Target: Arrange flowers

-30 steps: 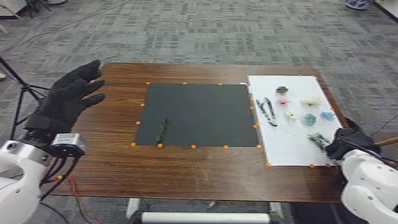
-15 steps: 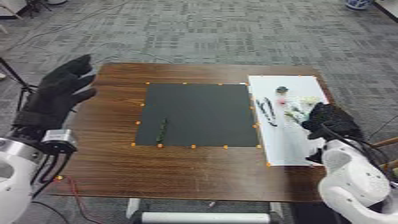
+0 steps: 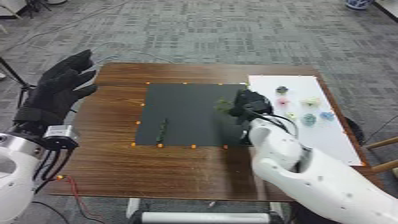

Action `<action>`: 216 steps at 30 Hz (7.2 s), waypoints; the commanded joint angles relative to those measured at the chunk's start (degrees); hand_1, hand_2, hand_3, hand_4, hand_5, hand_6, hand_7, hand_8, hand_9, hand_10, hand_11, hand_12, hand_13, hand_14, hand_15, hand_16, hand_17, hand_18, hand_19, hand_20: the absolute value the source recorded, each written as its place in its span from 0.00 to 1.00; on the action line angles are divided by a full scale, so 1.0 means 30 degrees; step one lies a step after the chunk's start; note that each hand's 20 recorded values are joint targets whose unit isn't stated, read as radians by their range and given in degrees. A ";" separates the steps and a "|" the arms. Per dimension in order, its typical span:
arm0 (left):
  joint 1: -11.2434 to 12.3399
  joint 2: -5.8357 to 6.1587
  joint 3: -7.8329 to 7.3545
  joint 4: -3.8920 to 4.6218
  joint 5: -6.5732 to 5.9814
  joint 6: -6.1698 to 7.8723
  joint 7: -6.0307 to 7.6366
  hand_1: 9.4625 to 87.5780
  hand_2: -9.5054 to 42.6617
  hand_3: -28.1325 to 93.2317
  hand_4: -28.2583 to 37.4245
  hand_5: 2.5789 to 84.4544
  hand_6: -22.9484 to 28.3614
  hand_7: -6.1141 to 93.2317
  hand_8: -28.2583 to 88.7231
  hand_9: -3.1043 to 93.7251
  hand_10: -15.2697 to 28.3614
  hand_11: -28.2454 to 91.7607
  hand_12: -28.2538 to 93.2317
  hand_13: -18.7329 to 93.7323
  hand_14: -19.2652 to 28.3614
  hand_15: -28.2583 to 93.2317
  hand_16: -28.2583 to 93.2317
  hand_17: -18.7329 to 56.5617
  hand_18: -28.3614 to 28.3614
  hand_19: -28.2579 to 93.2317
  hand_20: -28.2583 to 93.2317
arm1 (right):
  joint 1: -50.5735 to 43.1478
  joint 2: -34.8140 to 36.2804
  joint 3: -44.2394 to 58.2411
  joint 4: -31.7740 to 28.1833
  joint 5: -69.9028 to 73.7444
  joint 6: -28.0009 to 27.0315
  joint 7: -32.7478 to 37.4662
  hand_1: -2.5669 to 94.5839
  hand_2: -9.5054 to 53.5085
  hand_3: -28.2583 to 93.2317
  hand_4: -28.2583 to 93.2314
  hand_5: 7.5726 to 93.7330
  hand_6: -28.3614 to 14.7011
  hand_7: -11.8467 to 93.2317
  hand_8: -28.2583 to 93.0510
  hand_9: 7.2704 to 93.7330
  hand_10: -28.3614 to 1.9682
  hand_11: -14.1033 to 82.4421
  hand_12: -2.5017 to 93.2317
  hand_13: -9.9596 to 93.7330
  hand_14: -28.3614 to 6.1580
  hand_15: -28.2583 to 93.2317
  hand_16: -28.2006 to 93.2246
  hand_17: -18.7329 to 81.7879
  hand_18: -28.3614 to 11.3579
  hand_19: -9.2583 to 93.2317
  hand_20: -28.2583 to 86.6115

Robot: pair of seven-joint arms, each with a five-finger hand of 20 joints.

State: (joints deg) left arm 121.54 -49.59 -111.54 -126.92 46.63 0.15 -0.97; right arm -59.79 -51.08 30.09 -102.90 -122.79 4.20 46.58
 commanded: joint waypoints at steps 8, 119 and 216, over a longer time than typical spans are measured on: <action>0.2911 -0.1221 -0.1201 -0.0071 -0.0844 0.1475 0.1104 0.21 0.00 0.80 0.01 0.23 0.47 0.23 0.18 0.19 0.54 0.35 0.41 0.22 0.65 0.51 0.22 0.08 0.84 0.55 0.31 | 0.2071 -0.5673 -0.2775 0.3344 -0.0562 -0.2372 0.0315 0.38 0.00 0.96 0.15 0.86 0.71 0.59 0.46 0.92 0.69 0.82 0.60 0.90 0.61 0.97 0.61 0.67 0.12 1.00 0.78; 0.4492 -0.2072 -0.2032 -0.0806 -0.0575 0.1395 0.0976 0.21 0.00 0.80 0.01 0.23 0.47 0.23 0.18 0.19 0.55 0.35 0.41 0.21 0.65 0.51 0.22 0.08 0.84 0.54 0.31 | -0.0824 0.1179 -0.0025 -0.0493 -0.1486 -0.4392 -1.2345 0.23 0.39 1.00 0.19 0.37 0.71 0.27 0.11 0.78 0.52 0.74 0.52 0.84 0.57 0.95 0.54 0.59 0.10 1.00 0.74; 0.4517 -0.2179 -0.2044 -0.0857 -0.0578 0.1522 0.1136 0.21 0.00 0.80 0.01 0.23 0.47 0.23 0.18 0.19 0.55 0.35 0.41 0.21 0.65 0.51 0.22 0.07 0.84 0.54 0.31 | -0.2167 0.5446 0.3724 -0.0793 -0.1406 -0.0423 -0.0820 0.56 0.00 0.13 0.18 0.69 0.67 0.41 0.13 0.79 0.59 0.72 0.45 0.85 0.68 0.92 0.55 0.61 0.16 1.00 0.72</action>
State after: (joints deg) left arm 134.69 -55.84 -117.62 -129.19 44.84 4.25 2.33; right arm -70.21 -37.48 43.31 -106.00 -123.95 8.67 39.65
